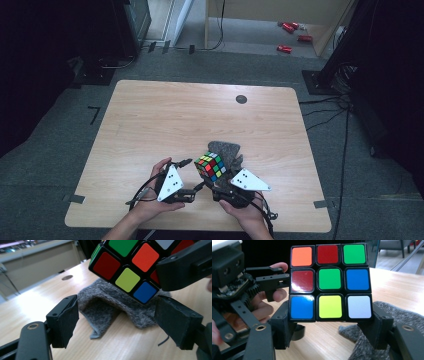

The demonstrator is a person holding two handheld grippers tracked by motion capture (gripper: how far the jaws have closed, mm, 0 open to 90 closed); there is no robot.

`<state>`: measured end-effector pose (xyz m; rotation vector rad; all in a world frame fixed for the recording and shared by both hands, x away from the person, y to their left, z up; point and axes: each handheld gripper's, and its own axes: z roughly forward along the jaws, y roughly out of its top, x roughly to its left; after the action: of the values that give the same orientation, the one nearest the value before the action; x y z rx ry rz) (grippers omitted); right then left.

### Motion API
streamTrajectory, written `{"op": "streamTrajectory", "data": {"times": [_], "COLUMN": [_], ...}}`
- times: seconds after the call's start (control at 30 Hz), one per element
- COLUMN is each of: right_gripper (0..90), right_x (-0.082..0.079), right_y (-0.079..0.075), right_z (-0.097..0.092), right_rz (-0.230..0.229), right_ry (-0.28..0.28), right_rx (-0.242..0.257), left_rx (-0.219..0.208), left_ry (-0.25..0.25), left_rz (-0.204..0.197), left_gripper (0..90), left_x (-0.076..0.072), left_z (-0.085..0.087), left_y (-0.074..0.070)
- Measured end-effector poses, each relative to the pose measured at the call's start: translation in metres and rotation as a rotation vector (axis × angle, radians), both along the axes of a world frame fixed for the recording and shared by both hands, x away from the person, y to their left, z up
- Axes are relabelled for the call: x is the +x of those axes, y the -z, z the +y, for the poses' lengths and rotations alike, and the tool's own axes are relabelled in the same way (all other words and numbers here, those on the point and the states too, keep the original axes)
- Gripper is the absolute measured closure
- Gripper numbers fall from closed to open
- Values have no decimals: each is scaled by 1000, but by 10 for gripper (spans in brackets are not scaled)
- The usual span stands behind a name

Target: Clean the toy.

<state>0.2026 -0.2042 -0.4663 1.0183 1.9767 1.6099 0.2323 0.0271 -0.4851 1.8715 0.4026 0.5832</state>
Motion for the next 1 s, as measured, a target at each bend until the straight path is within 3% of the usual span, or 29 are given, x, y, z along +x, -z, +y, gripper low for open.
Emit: {"op": "streamTrajectory", "data": {"times": [0.17, 0.43, 0.6, 0.8, 1.0], "right_gripper": [345, 345, 344, 344, 323], "right_x": [0, -1, -3, 0, 1], "right_y": [1, 3, 4, 3, 2], "right_z": [3, 9, 14, 14, 11], "right_rz": [39, 74, 96, 147, 168], "right_ry": [-28, -56, -80, -97, -93], "right_rx": [18, 22, 24, 74, 99], "left_rx": [-5, 11, 11, 2, 6], "left_ry": [-13, -8, 11, 26, 54], "left_rz": [-94, -155, -186, -218, -212], "left_gripper": [207, 191, 209, 277, 343], "left_x": [-1, -4, -7, -9, -10], "left_z": [-2, -7, -7, -6, -7], "left_y": [5, 9, 9, 8, 8]}}
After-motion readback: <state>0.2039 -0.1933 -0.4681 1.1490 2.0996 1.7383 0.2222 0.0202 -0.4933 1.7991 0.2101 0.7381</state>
